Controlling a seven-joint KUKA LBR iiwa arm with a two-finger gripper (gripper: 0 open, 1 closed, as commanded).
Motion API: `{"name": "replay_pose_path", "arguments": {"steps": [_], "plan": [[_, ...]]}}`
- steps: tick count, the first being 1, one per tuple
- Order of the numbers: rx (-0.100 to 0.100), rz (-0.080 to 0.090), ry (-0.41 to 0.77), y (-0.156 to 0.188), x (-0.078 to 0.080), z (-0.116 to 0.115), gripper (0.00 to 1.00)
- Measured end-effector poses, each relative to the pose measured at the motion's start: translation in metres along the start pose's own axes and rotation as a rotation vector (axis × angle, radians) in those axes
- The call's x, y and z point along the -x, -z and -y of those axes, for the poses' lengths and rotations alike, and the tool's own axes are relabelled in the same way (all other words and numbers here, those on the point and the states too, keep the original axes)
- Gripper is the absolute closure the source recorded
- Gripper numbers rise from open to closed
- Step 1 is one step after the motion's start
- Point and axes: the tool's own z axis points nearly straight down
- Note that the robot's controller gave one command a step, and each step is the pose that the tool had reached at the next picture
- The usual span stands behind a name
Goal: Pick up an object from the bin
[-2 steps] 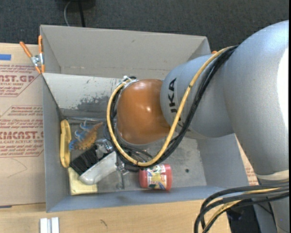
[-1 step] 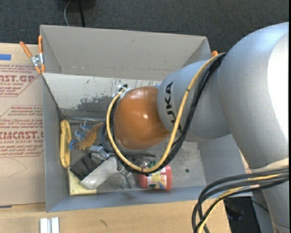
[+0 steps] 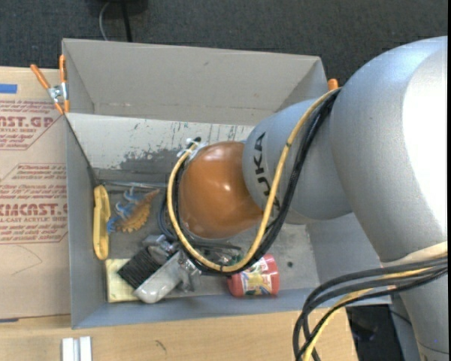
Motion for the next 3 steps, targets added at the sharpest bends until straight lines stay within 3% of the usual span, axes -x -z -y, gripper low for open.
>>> {"name": "replay_pose_path", "arguments": {"steps": [3], "plan": [[0.003,-0.013,0.000,0.015,-0.001,0.000,1.00]]}}
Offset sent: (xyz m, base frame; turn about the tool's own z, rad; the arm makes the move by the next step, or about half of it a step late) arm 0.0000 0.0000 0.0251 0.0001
